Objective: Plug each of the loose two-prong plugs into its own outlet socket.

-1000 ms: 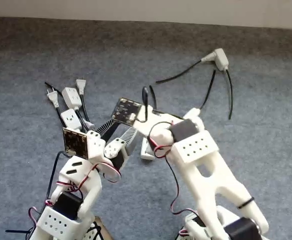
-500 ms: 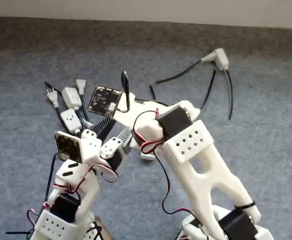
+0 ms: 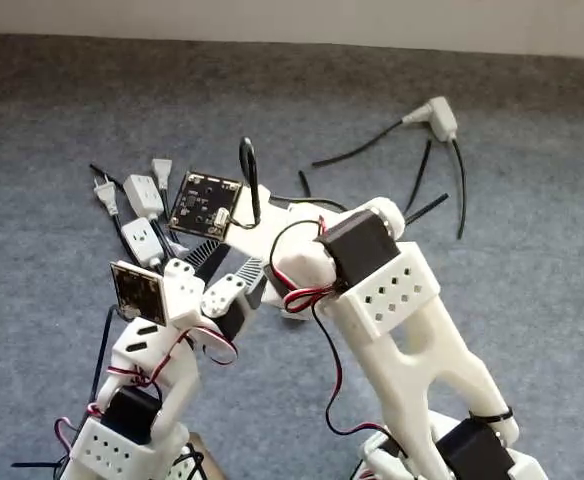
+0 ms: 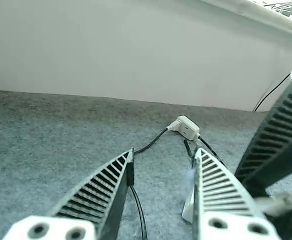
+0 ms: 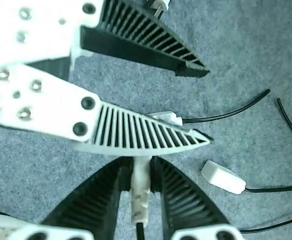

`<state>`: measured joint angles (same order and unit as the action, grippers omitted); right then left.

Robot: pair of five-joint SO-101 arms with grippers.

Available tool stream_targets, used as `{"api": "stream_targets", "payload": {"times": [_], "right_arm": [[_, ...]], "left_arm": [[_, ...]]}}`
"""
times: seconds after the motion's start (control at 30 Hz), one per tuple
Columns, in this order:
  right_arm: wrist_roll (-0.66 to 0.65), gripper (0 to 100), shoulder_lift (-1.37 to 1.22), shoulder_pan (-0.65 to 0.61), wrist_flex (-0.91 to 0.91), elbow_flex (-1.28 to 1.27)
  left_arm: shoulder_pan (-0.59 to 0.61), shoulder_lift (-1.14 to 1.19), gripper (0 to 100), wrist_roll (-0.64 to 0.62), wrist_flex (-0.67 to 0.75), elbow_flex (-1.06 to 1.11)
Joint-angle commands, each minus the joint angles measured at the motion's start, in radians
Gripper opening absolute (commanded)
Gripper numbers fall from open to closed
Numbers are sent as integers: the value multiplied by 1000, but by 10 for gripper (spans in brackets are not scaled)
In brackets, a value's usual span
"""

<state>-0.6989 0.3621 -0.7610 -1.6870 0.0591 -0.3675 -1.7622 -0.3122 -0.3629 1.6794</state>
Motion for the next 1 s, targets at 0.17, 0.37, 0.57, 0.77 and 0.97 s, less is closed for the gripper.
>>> {"api": "stream_targets", "payload": {"times": [0.17,0.37,0.57,0.77,0.97], "right_arm": [[14,31,8,-4,-10,61],[15,30,5,107,-10,56],[-49,30,-61,137,-10,-28],[-137,30,-185,137,62,-93],[-160,30,-289,137,147,-104]], "left_arm": [[-5,12,188,8,-25,19],[58,12,188,9,-29,19],[232,12,188,8,-34,19],[384,2,188,8,-120,19],[555,1,189,8,-150,19]]}}
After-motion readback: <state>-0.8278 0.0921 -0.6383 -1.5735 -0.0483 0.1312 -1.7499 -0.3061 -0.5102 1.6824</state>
